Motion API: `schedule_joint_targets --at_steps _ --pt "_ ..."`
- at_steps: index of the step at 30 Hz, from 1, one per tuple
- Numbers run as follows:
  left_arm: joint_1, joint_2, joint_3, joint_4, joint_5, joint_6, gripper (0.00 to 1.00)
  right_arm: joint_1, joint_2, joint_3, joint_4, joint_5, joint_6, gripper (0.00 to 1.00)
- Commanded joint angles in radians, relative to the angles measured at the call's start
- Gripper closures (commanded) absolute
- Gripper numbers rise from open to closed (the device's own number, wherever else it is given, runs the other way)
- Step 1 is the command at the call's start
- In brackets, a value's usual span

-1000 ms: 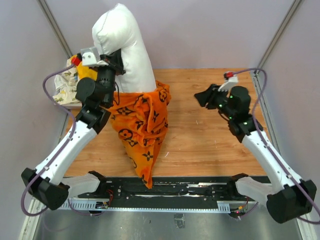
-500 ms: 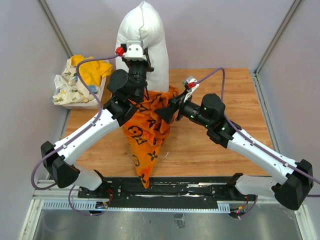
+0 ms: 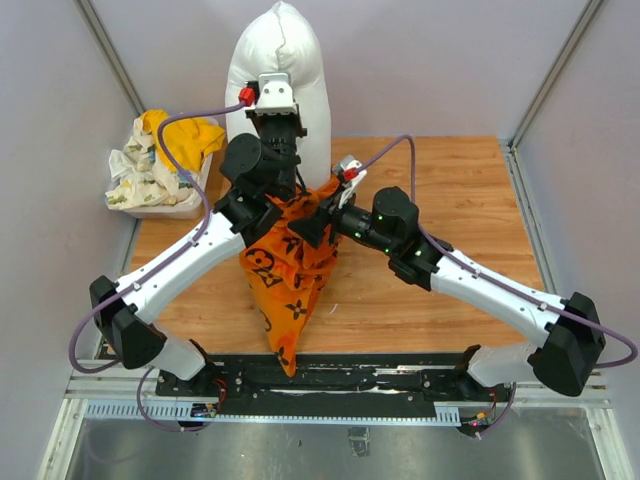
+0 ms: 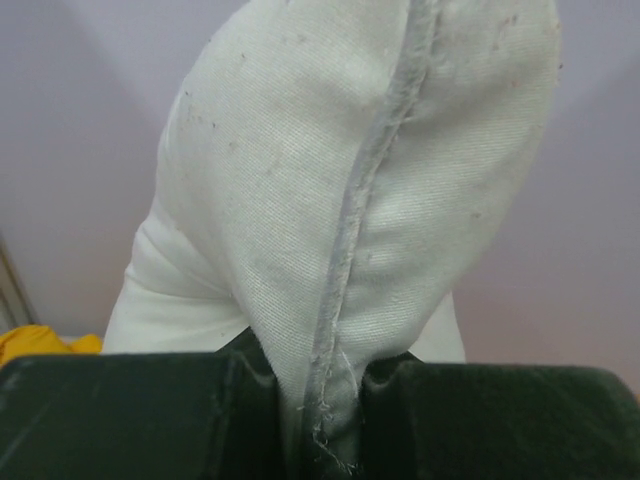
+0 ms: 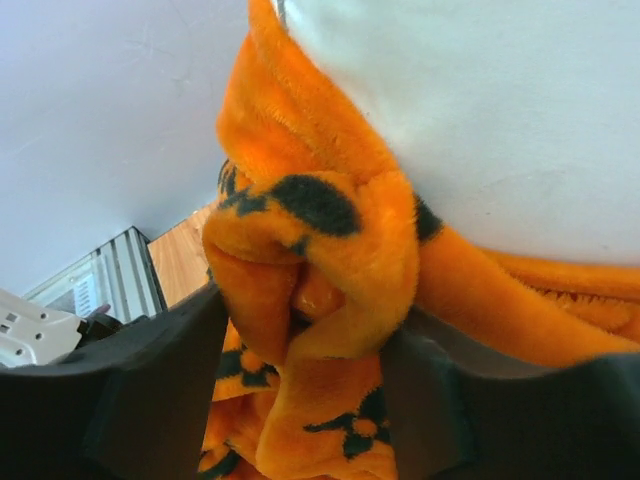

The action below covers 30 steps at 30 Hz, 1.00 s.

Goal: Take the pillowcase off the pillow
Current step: Remove the pillow from the pillowcase.

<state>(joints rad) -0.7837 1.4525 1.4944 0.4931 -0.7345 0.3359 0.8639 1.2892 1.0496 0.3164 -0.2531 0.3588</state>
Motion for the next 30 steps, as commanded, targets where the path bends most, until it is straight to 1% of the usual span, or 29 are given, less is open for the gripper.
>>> schedule_joint_targets --at_steps 1,3,5,6,9,14,17,19,22,24,29,30 --pt "-0.024 0.062 0.093 0.174 -0.088 0.115 1.00 0.076 0.066 0.065 -0.012 0.025 -0.003 0.56" --pt "-0.036 0.105 0.124 0.231 -0.148 0.204 1.00 0.086 0.092 0.071 -0.033 0.051 0.015 0.78" --pt "-0.045 0.147 0.170 0.273 -0.199 0.291 1.00 0.091 0.112 0.065 -0.048 0.051 0.019 0.97" --pt "-0.048 0.169 0.200 0.273 -0.218 0.316 1.00 0.095 0.119 0.060 -0.058 0.055 0.019 0.99" --pt "-0.048 0.234 0.311 0.261 -0.265 0.385 1.00 0.111 0.123 0.020 -0.065 0.069 0.018 0.99" --pt "-0.046 0.330 0.486 0.233 -0.295 0.485 1.00 0.139 0.114 -0.104 -0.057 0.081 0.038 0.99" --pt "-0.043 0.384 0.596 0.182 -0.297 0.505 1.00 0.153 0.120 -0.187 -0.037 0.063 0.076 0.99" --pt "-0.040 0.395 0.639 0.149 -0.290 0.498 1.00 0.165 0.118 -0.249 -0.007 0.045 0.105 0.99" --pt "-0.036 0.388 0.655 0.118 -0.284 0.482 1.00 0.178 0.104 -0.325 0.053 0.038 0.140 0.99" --pt "-0.029 0.378 0.654 0.078 -0.279 0.446 1.00 0.181 0.087 -0.347 0.059 0.050 0.142 0.99" --pt "-0.021 0.342 0.626 -0.018 -0.235 0.370 1.00 0.181 0.021 -0.329 0.002 0.089 0.087 0.99" --pt "-0.020 0.326 0.603 -0.030 -0.211 0.352 1.00 0.180 0.001 -0.320 -0.011 0.097 0.073 0.90"
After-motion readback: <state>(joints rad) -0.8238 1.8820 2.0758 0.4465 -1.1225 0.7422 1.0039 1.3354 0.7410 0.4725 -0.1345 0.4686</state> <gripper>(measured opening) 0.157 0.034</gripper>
